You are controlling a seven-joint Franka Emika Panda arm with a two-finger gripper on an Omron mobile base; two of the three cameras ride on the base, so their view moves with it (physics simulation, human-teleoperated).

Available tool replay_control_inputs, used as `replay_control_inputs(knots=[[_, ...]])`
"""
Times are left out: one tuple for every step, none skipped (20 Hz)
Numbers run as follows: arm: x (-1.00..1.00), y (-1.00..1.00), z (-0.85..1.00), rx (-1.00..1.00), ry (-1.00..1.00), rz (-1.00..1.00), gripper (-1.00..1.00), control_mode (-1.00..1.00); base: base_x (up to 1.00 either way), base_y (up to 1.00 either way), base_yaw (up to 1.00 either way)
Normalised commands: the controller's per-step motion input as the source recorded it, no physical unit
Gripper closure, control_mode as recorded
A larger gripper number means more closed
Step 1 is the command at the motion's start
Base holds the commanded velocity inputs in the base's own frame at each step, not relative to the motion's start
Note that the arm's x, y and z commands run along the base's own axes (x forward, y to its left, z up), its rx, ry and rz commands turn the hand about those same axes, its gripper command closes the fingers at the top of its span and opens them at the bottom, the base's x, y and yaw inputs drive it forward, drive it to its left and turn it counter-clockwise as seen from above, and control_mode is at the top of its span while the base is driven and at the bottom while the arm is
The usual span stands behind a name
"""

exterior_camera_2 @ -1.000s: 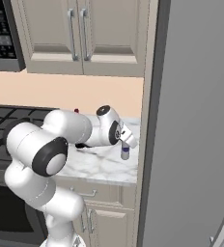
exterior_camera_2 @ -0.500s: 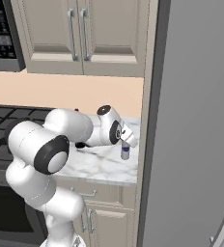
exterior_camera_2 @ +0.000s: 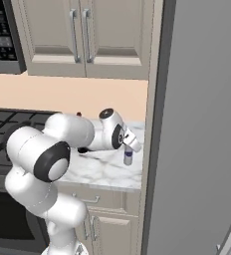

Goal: Place the drinks on the dining counter in a tight cluster.

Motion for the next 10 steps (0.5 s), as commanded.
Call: replay_control_inputs(knots=[[-0.29, 0.09, 0.0, 0.0, 0.0, 0.05, 1.0, -1.0, 0.0, 0.0, 0.0], [-0.29, 0.14, 0.0, 0.0, 0.0, 0.05, 1.0, -1.0, 0.0, 0.0, 0.0], [-0.38, 0.18, 0.02, 0.0, 0.0, 0.06, 1.0, -1.0, 0.0, 0.0, 0.0], [-0.41, 0.2, 0.03, 0.0, 0.0, 0.06, 1.0, -1.0, 0.0, 0.0, 0.0], [-0.43, 0.19, 0.04, 0.0, 0.0, 0.06, 1.0, -1.0, 0.0, 0.0, 0.0], [-0.45, 0.25, 0.07, 0.0, 0.0, 0.03, 1.0, -1.0, 0.0, 0.0, 0.0], [-0.42, 0.26, 0.13, 0.0, 0.0, 0.01, 1.0, -1.0, 0.0, 0.0, 0.0], [-0.41, 0.22, 0.19, 0.0, 0.01, 0.0, 1.0, -1.0, 0.0, 0.0, 0.0], [-0.42, 0.24, 0.2, 0.0, 0.05, 0.0, 1.0, -1.0, 0.0, 0.0, 0.0], [-0.45, 0.27, 0.19, 0.0, 0.05, 0.01, 1.0, -1.0, 0.0, 0.0, 0.0]])
